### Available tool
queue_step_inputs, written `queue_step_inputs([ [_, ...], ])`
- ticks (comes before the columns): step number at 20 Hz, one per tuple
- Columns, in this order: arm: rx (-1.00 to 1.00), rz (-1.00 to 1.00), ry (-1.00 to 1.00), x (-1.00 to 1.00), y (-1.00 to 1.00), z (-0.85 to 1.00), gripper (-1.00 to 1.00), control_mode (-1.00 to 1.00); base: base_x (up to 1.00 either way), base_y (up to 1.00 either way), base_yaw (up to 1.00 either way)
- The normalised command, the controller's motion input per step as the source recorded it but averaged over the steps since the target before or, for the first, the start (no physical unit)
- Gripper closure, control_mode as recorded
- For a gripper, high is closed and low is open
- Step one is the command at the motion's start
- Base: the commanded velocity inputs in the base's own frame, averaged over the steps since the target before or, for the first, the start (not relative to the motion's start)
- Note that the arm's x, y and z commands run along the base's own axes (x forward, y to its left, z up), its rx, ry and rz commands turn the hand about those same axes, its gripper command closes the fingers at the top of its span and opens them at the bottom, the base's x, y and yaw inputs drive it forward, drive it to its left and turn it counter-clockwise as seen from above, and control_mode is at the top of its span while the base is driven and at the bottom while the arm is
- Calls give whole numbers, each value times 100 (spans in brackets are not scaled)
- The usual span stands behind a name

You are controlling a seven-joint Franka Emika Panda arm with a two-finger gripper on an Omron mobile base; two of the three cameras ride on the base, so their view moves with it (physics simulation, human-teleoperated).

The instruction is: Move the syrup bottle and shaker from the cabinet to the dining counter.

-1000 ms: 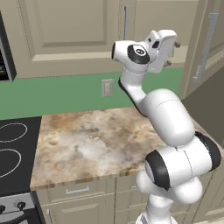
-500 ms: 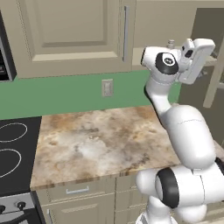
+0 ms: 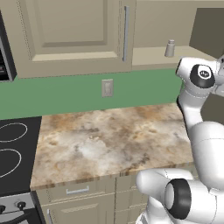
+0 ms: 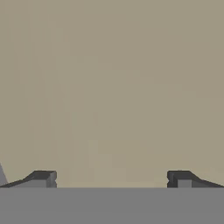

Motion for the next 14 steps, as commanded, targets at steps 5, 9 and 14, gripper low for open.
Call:
queue_step_inputs([
  [5,2,0,0,0,-27,-1,-100,-100,0,0,0],
  [9,9,1,1,14,-7,0,-100,-100,0,0,0],
  [14,6,3,0,12,38,0,-100,-100,0,0,0],
])
